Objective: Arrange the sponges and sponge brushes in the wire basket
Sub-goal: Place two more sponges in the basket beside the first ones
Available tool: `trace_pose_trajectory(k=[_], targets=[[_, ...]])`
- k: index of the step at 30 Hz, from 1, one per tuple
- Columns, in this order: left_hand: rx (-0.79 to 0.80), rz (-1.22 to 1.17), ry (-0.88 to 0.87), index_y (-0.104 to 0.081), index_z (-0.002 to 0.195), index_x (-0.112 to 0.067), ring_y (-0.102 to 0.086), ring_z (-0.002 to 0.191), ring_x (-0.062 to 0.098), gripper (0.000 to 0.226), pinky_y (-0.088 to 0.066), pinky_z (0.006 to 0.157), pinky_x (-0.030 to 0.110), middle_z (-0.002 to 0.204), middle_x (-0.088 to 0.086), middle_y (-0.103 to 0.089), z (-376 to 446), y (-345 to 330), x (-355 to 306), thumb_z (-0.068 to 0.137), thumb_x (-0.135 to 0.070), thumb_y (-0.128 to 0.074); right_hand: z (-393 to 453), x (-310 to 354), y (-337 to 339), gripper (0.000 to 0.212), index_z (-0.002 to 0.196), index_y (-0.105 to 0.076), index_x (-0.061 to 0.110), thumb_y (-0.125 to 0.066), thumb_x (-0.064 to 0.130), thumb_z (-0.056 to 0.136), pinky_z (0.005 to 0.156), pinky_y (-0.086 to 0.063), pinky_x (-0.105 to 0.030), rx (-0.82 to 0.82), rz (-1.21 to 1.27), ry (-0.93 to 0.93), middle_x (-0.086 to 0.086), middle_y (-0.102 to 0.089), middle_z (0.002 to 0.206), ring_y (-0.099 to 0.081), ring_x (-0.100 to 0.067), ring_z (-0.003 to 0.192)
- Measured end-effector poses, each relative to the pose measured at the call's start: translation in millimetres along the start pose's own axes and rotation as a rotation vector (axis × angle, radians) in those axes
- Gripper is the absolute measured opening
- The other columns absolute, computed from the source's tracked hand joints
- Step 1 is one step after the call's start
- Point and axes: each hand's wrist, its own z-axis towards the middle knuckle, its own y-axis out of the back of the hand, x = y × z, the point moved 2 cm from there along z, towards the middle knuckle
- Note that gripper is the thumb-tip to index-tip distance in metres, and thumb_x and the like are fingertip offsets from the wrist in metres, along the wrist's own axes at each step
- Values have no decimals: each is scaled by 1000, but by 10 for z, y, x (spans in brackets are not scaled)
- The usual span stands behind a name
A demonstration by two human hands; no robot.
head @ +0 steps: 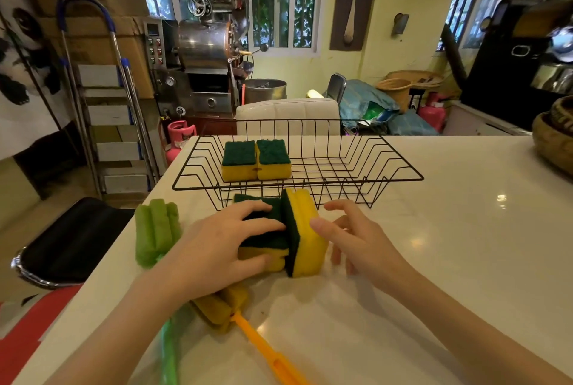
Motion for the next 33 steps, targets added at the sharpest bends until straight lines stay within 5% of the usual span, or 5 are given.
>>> trace_pose_trajectory(k=[7, 12, 19, 27, 33], targets=[[8, -20, -35, -37, 125, -49, -31, 124, -1, 47, -33, 95, 17, 143, -20, -26, 10, -44, -55, 80, -49, -50, -39, 3, -33, 81, 120, -32, 37, -50, 76, 51, 46, -41, -12, 24, -37, 35, 4, -59, 92, -60, -12, 71], [23, -87, -24, -35, 126, -47, -32, 120, -2, 50, -34, 94, 15, 141, -19, -28, 35, -64, -54, 79, -50, -51, -2, -27, 38, 50, 120, -39, 31, -55, 43, 74, 51, -57, -31, -6, 39, 47, -1, -59, 72, -60, -19, 68], [-15, -137, -24, -37, 123, -48, -31, 114, -6, 49, -32, 90, 9, 128, -27, -27, 26, -58, -54, 77, -49, -53, 65, -17, 277, 58, 124, -33, 44, -54, 34, 71, 56, -59, -35, 157, 52, -14, -3, -57, 95, -63, -25, 79], [-66, -151, -36, -40, 120, -48, -33, 115, -6, 45, -30, 88, 7, 125, -26, -31, 21, -36, -80, 77, -44, -56, 139, -83, 392, 27, 107, -49, 29, -45, 16, 84, 55, -59, -31, 100, -54, -82, -5, -58, 93, -61, -22, 82], [-116, -146, 0, -48, 117, -42, -38, 111, -3, 41, -35, 89, 14, 119, -23, -39, 15, 1, -12, 76, -41, -58, 91, -73, 402, 61, 129, -36, 38, -56, 8, 80, 68, -49, -23, -24, -361, 140, 6, -50, 115, -55, -11, 90]])
